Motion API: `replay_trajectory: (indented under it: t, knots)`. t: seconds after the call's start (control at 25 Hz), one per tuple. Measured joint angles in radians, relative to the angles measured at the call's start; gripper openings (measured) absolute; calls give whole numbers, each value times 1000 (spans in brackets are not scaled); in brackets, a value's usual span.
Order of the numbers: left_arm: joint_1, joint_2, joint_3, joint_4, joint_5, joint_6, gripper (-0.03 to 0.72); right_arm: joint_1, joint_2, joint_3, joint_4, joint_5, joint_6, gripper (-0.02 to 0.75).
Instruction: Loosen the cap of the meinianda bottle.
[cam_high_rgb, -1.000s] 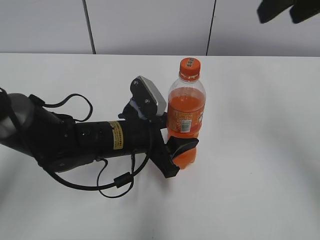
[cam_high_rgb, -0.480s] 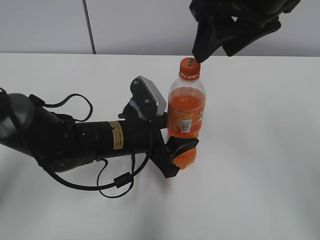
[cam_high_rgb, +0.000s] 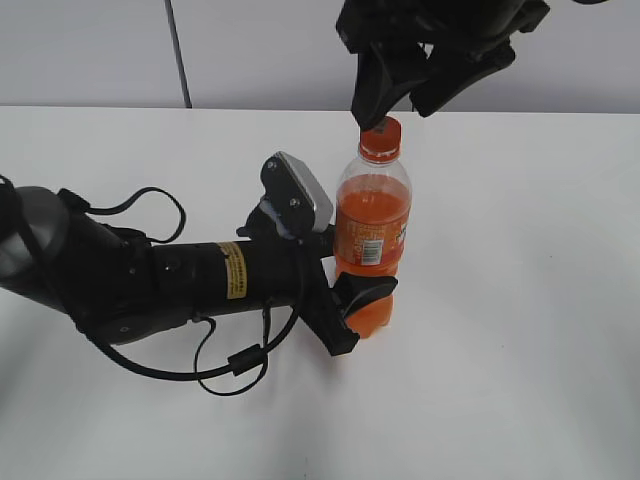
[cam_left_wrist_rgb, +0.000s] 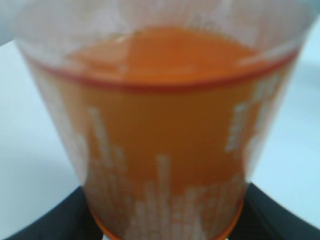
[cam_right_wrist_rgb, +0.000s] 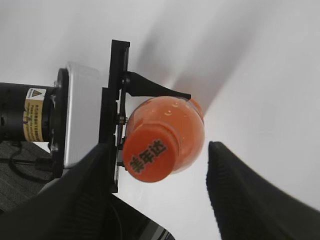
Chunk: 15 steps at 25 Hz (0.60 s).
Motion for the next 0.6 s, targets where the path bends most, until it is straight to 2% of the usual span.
replay_trajectory:
  t: [0.32, 0.6]
  knots:
    - [0, 0, 0, 0, 2, -1, 405, 15, 32, -1, 2, 0, 1, 454]
    - [0, 0, 0, 0, 2, -1, 405, 24, 42, -1, -20, 1, 0, 406]
